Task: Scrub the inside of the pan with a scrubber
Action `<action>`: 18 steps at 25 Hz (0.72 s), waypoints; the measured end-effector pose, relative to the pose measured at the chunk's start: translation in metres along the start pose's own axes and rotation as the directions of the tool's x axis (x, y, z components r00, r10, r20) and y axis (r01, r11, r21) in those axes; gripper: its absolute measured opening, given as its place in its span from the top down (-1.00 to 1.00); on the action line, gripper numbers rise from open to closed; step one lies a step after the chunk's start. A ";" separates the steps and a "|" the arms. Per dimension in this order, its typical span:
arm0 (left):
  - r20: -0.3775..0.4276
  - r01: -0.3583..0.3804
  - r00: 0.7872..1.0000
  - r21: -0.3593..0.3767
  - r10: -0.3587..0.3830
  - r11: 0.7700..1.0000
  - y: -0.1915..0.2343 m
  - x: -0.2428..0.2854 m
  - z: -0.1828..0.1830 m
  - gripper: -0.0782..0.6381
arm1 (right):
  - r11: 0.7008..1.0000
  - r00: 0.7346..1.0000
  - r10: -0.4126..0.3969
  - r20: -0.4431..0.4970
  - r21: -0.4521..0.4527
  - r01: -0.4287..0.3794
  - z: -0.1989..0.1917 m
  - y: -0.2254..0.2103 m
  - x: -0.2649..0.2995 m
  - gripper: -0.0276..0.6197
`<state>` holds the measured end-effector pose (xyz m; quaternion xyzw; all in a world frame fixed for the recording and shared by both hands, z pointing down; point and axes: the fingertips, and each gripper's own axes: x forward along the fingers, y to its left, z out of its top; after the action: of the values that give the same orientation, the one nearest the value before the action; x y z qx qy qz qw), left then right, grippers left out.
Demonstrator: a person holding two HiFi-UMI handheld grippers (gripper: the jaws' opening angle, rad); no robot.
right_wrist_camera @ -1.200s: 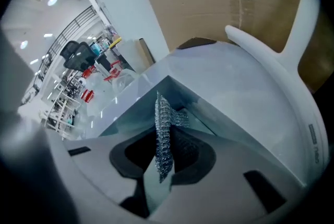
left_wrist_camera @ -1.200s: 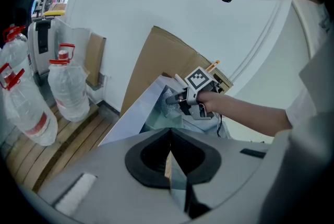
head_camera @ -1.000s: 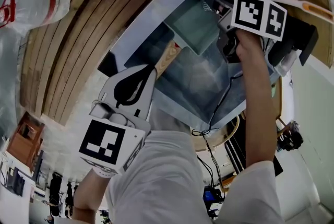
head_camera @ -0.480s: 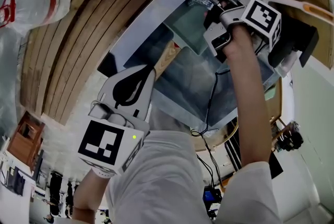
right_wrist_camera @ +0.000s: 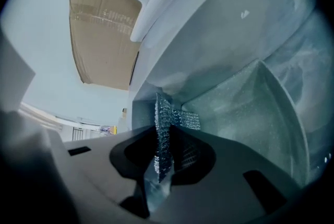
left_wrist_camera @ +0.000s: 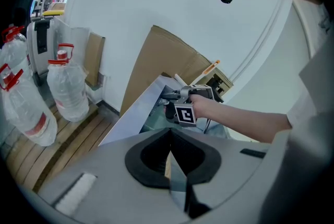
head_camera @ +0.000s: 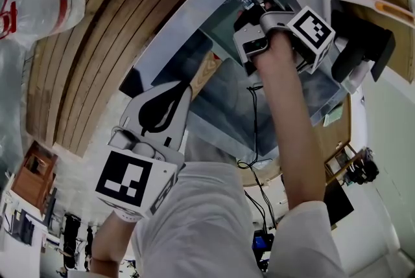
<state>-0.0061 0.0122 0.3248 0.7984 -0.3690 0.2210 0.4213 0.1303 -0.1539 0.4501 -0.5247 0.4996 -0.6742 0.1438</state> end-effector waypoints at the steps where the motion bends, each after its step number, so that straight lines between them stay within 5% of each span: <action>1: 0.000 0.000 1.000 0.000 0.000 1.000 0.000 0.000 0.000 0.77 | 1.000 1.000 0.005 -0.003 0.017 -0.005 -0.001 0.000 0.000 0.73; 7: -0.003 0.003 1.000 0.002 -0.003 1.000 -0.001 0.000 -0.002 0.77 | 0.990 0.999 0.040 -0.015 0.133 -0.038 -0.008 -0.003 -0.004 0.73; 18: -0.004 0.006 1.000 0.018 -0.005 1.000 -0.006 -0.009 -0.007 0.77 | 0.978 0.994 0.089 -0.064 0.197 -0.074 -0.053 0.001 -0.024 0.74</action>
<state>-0.0078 0.0242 0.3194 0.8027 -0.3639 0.2247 0.4155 0.0947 -0.1099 0.4386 -0.4624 0.4572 -0.7318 0.2038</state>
